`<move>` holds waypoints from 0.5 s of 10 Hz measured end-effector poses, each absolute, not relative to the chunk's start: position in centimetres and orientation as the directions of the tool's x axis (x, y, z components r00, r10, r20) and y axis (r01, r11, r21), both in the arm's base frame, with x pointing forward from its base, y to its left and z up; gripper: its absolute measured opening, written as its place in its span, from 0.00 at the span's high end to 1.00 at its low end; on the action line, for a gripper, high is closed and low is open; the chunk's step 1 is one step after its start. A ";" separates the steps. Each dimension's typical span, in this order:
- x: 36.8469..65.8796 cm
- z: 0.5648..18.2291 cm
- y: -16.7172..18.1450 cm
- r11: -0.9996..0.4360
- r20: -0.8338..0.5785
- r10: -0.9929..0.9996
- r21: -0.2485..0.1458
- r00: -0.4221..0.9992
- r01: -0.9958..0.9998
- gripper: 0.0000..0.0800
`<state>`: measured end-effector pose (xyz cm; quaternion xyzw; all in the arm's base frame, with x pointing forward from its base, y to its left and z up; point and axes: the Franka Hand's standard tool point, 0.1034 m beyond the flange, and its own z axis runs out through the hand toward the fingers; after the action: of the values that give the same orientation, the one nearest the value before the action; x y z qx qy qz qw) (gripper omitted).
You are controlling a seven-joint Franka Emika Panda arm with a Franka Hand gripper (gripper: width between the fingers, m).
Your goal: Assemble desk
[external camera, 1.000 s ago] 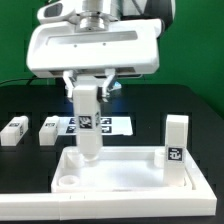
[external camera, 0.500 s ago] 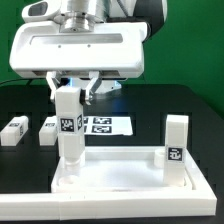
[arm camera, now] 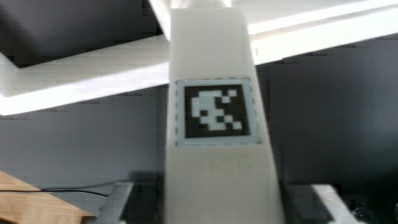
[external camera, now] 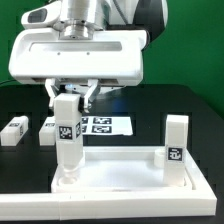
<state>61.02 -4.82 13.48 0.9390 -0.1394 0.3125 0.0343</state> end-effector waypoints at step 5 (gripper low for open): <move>61.2 13.1 -4.9 -0.959 0.611 -0.232 -0.015 0.757 -0.282 0.64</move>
Offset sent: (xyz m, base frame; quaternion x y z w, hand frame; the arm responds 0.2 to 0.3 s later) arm 0.0010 0.0036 -0.0116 0.0105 0.0076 0.0160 0.9998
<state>61.20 -4.95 13.11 0.9363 -0.1372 0.3208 0.0390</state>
